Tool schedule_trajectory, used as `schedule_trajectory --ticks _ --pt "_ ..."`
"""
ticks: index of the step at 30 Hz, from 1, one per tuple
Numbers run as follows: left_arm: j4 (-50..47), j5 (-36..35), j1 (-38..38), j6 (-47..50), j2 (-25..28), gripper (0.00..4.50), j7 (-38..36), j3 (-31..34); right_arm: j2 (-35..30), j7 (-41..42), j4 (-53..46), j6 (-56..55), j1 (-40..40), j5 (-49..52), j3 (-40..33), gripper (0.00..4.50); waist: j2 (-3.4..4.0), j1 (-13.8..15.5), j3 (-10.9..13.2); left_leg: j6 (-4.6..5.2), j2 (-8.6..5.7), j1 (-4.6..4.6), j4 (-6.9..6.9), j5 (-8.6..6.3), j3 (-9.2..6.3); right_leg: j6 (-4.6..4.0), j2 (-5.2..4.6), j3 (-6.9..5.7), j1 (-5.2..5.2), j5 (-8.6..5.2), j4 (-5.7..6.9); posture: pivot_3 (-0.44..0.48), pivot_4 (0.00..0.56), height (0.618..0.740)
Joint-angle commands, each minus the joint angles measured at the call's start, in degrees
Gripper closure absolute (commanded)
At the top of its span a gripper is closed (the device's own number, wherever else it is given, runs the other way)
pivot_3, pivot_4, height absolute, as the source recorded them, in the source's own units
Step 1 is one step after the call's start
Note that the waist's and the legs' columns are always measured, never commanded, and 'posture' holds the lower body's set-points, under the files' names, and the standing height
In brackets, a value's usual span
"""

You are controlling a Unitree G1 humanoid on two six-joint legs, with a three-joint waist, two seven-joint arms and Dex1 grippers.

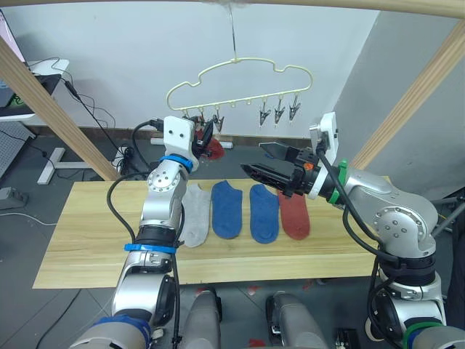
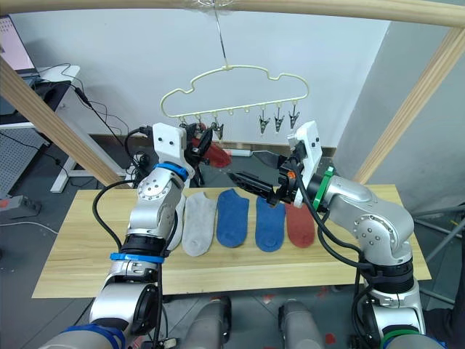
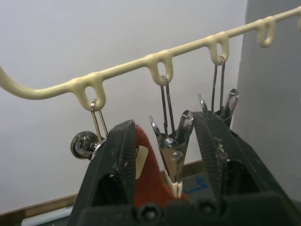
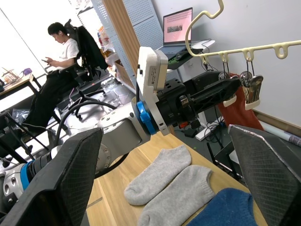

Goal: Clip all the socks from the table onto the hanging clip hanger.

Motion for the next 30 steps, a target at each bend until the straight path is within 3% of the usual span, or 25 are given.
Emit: schedule_trajectory --ticks 1,13,18,20,24,30 --pt "0.16 0.56 -1.71 -1.93 0.18 2.41 0.06 0.32 -0.51 -0.31 -2.43 -0.88 -0.52 1.14 -1.39 0.00 0.00 0.00 0.00 0.00 0.00 0.00 0.00 0.00 0.00 0.00 0.00 0.00 0.00 0.00 0.00 -0.085 0.249 0.740" --pt "2.22 0.35 -3.12 -3.12 -0.17 2.41 -0.67 0.23 -0.62 -1.14 -2.73 -0.89 0.01 1.55 -1.37 0.00 0.00 -0.02 0.00 0.00 0.00 0.00 0.01 0.00 0.00 0.00 0.00 0.00 0.00 0.00 0.00 -0.085 0.249 0.740" --pt "2.21 -0.09 -3.55 -2.73 -0.43 3.85 -0.85 0.47 -0.41 -1.40 -2.65 -0.85 0.58 1.62 -1.29 0.00 0.00 -0.03 0.00 0.00 0.00 0.00 0.01 0.00 0.00 0.00 0.00 0.00 0.00 0.00 0.00 -0.088 0.249 0.740" --pt "2.19 -0.17 -3.62 -2.57 -0.43 4.20 -0.91 0.49 -0.22 -1.59 -2.58 -0.87 0.84 1.65 -1.31 0.00 0.00 -0.03 0.00 0.00 0.00 0.00 0.01 0.00 0.00 0.00 0.00 -0.01 0.00 0.00 0.01 -0.086 0.251 0.740" --pt "1.78 -0.45 -3.56 -2.00 -0.28 4.29 -1.06 0.61 -1.06 -2.63 -1.09 -1.67 2.08 -1.90 -0.01 0.00 0.00 -0.03 0.00 0.00 0.00 0.00 0.01 0.00 0.00 0.00 0.00 0.00 0.00 0.00 0.01 -0.086 0.251 0.740" --pt "-0.49 -2.04 -3.07 3.47 0.09 4.29 -2.59 0.47 -6.99 -4.74 8.72 -7.60 4.64 -19.54 9.48 0.00 0.00 -0.01 0.00 0.00 -0.01 0.00 0.07 0.00 0.01 0.02 -0.01 0.01 0.00 -0.01 0.02 -0.079 0.251 0.740"
